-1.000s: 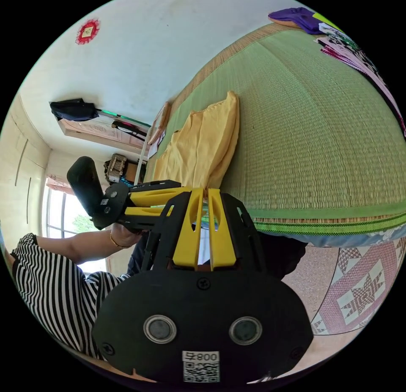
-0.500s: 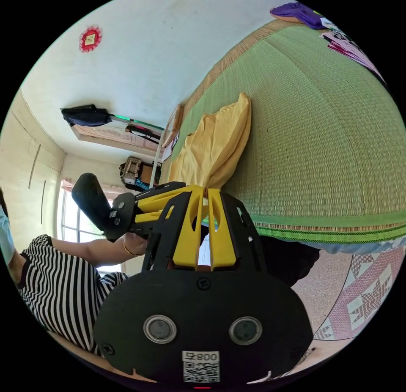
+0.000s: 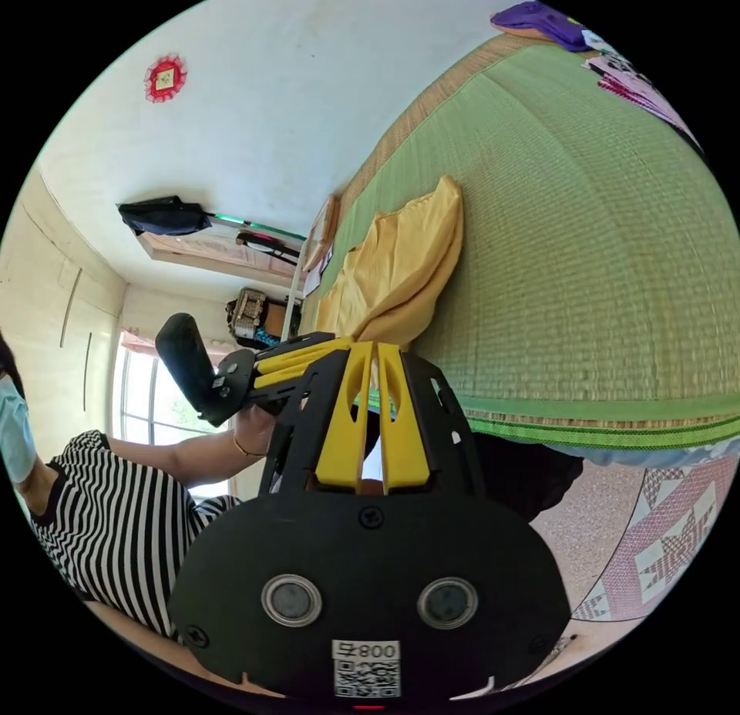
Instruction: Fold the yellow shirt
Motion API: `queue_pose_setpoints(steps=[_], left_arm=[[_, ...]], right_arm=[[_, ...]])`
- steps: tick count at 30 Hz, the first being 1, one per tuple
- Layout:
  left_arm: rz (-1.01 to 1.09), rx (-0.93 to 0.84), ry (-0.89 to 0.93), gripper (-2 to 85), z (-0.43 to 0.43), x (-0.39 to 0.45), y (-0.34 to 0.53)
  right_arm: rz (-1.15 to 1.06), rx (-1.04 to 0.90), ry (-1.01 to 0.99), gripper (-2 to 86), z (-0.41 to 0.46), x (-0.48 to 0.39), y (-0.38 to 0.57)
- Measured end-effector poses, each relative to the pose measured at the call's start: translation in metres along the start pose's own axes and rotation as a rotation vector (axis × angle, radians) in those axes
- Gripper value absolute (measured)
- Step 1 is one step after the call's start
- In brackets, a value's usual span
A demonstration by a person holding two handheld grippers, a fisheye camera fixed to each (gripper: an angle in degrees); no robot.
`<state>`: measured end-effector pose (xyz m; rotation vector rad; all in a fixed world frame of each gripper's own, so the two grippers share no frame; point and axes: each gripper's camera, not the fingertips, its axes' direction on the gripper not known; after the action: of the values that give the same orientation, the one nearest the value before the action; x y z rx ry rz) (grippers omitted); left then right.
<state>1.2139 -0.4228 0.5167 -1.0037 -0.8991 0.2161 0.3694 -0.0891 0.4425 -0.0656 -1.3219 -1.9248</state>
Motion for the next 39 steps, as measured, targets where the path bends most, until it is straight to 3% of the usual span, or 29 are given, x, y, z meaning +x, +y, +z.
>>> queue_pose_setpoints(steps=[16, 39], left_arm=[[-0.154, 0.041, 0.173, 0.9, -0.014, -0.048, -0.002], [-0.162, 0.055, 0.312, 0.9, 0.030, -0.104, 0.003]], right_arm=[[0.177, 0.064, -0.034, 9.4, 0.035, 0.066, -0.127], [0.230, -0.004, -0.008, 5.4, 0.099, 0.069, -0.268]])
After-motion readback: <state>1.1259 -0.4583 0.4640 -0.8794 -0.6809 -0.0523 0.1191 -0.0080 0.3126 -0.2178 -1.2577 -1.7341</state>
